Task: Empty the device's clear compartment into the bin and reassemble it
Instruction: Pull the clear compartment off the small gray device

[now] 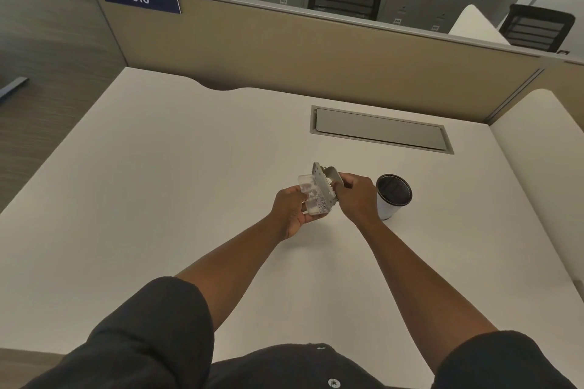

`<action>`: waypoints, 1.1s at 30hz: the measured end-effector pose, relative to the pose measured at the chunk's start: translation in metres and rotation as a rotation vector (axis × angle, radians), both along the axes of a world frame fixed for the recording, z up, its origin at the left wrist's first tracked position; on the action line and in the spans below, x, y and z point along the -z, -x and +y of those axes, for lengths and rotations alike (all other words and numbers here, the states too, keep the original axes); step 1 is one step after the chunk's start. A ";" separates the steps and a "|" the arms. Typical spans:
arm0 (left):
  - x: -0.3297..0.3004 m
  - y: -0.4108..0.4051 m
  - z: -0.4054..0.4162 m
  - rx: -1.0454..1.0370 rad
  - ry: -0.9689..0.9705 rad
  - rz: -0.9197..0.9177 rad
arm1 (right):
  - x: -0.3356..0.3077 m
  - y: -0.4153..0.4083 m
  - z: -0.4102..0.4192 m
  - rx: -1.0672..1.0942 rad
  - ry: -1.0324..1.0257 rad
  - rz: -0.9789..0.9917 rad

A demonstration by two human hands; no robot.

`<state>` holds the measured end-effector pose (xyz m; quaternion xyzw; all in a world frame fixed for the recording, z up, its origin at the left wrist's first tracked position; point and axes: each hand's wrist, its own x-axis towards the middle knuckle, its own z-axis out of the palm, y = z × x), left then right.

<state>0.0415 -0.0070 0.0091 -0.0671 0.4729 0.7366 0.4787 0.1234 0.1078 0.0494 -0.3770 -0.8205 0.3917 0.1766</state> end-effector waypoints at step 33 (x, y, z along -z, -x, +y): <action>-0.003 0.015 0.001 -0.079 0.029 -0.036 | 0.006 -0.007 0.015 0.352 0.983 0.307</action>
